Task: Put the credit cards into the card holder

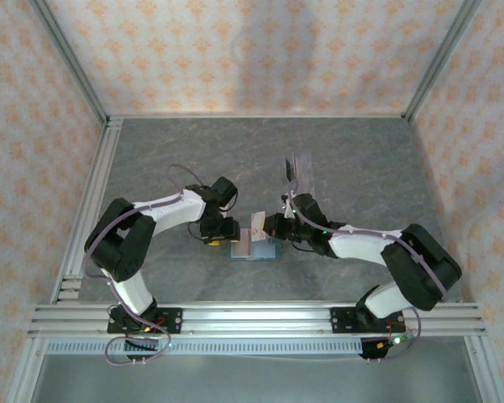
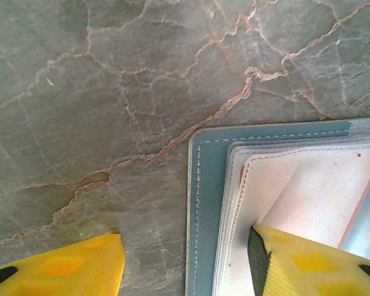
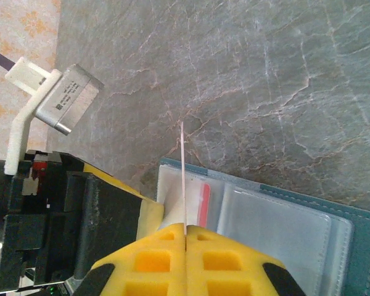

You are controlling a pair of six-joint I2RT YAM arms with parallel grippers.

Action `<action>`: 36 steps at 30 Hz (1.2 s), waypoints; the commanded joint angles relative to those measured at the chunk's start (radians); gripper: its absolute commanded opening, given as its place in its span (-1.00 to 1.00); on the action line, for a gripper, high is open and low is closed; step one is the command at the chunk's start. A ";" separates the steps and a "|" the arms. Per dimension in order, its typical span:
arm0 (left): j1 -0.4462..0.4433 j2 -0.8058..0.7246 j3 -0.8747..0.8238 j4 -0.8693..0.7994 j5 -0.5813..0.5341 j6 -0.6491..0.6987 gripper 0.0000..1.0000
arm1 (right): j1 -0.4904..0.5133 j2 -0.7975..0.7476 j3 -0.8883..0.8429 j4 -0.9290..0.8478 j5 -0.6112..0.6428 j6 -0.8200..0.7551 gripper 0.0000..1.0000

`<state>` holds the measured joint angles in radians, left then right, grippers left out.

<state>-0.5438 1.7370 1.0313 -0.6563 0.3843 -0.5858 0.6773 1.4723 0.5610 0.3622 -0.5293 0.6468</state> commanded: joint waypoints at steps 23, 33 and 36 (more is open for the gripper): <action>-0.018 0.024 -0.027 0.008 -0.002 0.017 0.09 | 0.033 0.131 -0.066 0.230 0.005 0.073 -1.00; -0.017 0.036 -0.017 0.000 -0.002 0.029 0.08 | 0.041 0.097 -0.131 0.225 0.012 0.087 -1.00; -0.017 0.039 -0.017 -0.002 -0.004 0.035 0.08 | 0.051 0.094 -0.141 0.224 0.015 0.093 -1.00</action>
<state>-0.5438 1.7370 1.0294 -0.6571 0.3843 -0.5739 0.7132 1.5826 0.4446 0.5861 -0.5312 0.7380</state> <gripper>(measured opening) 0.540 0.050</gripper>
